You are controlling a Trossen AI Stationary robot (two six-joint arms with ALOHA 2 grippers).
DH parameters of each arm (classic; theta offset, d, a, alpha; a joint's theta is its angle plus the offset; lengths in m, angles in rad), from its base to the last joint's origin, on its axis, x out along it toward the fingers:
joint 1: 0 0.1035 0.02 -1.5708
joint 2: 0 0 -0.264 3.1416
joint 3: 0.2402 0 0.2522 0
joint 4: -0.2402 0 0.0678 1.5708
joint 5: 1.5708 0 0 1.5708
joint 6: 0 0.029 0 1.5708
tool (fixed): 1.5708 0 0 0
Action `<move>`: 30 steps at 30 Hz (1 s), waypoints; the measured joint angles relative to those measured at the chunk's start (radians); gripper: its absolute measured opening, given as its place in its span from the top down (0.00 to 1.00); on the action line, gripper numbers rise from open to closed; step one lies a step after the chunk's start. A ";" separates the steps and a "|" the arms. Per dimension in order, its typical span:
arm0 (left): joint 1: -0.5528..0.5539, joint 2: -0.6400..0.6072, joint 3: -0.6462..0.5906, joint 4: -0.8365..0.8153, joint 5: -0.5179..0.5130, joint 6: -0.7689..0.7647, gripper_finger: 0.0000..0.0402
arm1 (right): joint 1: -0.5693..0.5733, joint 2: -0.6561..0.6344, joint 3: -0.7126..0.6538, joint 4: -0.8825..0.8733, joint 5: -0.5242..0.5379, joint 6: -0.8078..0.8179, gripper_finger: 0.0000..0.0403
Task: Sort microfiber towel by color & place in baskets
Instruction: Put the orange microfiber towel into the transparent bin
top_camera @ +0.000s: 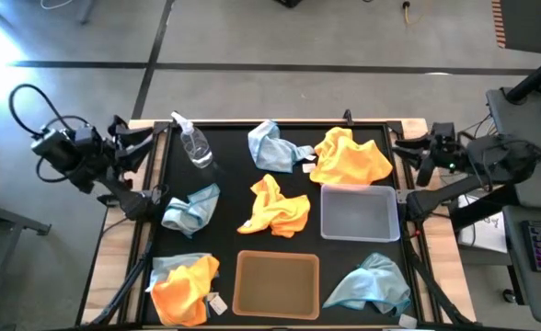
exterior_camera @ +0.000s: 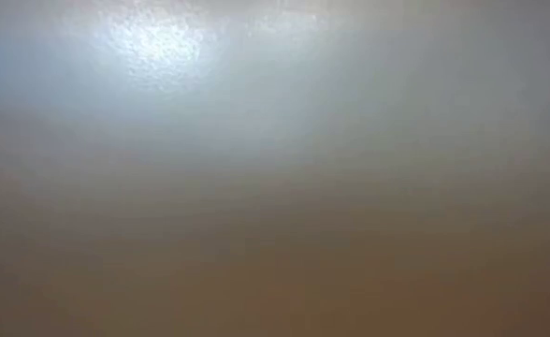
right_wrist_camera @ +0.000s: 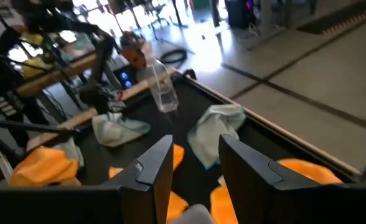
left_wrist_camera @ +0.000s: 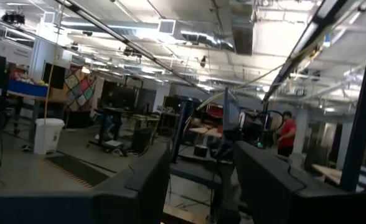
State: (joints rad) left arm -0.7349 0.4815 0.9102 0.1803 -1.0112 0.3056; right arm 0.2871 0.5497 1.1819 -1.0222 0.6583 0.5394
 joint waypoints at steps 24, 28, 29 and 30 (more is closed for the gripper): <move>0.056 0.288 0.215 -0.669 -0.419 -0.619 0.59 | 0.000 0.248 0.213 -0.415 0.129 0.298 0.69; 0.098 0.333 0.215 -0.660 -0.359 -0.647 0.59 | -0.014 0.280 0.213 -0.421 0.129 0.334 0.69; 0.113 0.346 0.215 -0.654 -0.328 -0.649 0.59 | -0.024 0.289 0.212 -0.422 0.129 0.339 0.69; 0.129 0.359 0.217 -0.651 -0.287 -0.650 0.59 | -0.035 0.297 0.212 -0.423 0.129 0.340 0.69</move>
State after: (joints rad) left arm -0.6063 0.8400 1.1272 -0.4706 -1.2984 -0.3449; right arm 0.2518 0.8470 1.3941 -1.4454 0.7870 0.8789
